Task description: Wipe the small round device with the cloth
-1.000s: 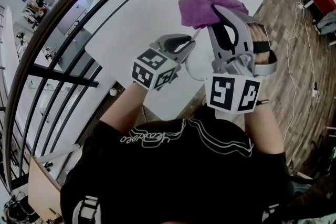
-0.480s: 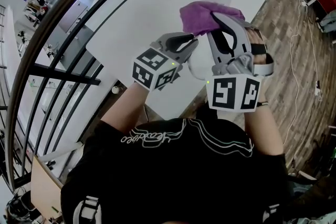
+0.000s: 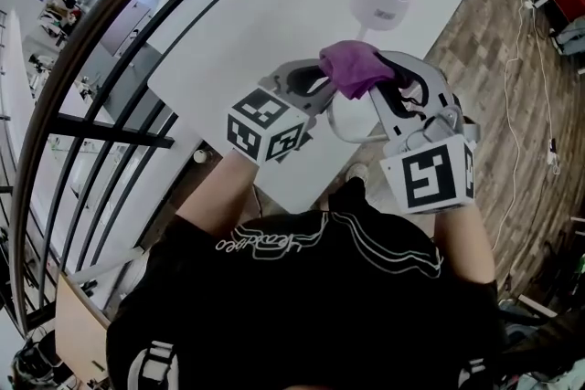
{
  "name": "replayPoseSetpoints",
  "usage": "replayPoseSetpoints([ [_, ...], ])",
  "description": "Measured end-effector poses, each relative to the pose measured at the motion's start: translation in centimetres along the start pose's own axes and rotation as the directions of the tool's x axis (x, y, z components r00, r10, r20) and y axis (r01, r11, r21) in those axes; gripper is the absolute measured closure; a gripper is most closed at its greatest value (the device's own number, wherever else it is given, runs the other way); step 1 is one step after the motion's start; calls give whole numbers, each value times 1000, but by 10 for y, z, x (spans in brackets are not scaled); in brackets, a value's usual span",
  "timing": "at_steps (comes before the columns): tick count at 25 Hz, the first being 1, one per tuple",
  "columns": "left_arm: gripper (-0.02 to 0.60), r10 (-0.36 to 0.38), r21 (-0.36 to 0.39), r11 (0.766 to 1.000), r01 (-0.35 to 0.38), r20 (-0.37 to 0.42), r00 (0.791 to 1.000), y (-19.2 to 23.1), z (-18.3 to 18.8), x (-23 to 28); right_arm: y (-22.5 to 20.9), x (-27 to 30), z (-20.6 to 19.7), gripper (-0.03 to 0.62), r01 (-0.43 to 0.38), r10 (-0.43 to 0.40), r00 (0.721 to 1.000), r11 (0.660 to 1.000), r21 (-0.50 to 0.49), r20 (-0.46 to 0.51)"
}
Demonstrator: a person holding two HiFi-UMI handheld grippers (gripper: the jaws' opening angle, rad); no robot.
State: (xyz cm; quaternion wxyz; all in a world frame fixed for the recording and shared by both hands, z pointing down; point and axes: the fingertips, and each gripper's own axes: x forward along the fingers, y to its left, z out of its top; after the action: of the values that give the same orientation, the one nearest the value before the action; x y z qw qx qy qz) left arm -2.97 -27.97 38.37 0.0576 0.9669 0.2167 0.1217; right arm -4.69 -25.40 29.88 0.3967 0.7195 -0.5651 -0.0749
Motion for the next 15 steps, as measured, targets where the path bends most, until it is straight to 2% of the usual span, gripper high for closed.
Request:
replayPoseSetpoints([
  [3, 521, 31, -16, 999, -30, 46, 998, 1, 6, -9, 0, -13, 7, 522, -31, 16, 995, 987, 156, 96],
  [5, 508, 66, -15, 998, -65, 71, 995, 0, 12, -20, 1, -23, 12, 522, -81, 36, 985, 959, 273, 166],
  [7, 508, 111, -2, 994, -111, 84, 990, -4, 17, -40, 4, -33, 15, 522, -152, 73, 970, 925, 349, 231],
  [9, 511, 145, -8, 989, -145, 96, 985, -18, 20, -61, 6, -48, 18, 522, -227, 105, 944, 896, 383, 314],
  [11, 563, 140, -40, 990, -136, 112, 984, -44, 25, -80, 6, -67, 21, 522, -292, 122, 909, 868, 401, 398],
  [12, 569, 131, -56, 991, -125, 121, 984, -60, 29, -88, 8, -77, 21, 522, -321, 128, 893, 853, 412, 431],
  [15, 572, 148, -71, 988, -139, 148, 978, -108, 35, -105, 22, -106, 16, 522, -395, 155, 857, 810, 433, 491],
])
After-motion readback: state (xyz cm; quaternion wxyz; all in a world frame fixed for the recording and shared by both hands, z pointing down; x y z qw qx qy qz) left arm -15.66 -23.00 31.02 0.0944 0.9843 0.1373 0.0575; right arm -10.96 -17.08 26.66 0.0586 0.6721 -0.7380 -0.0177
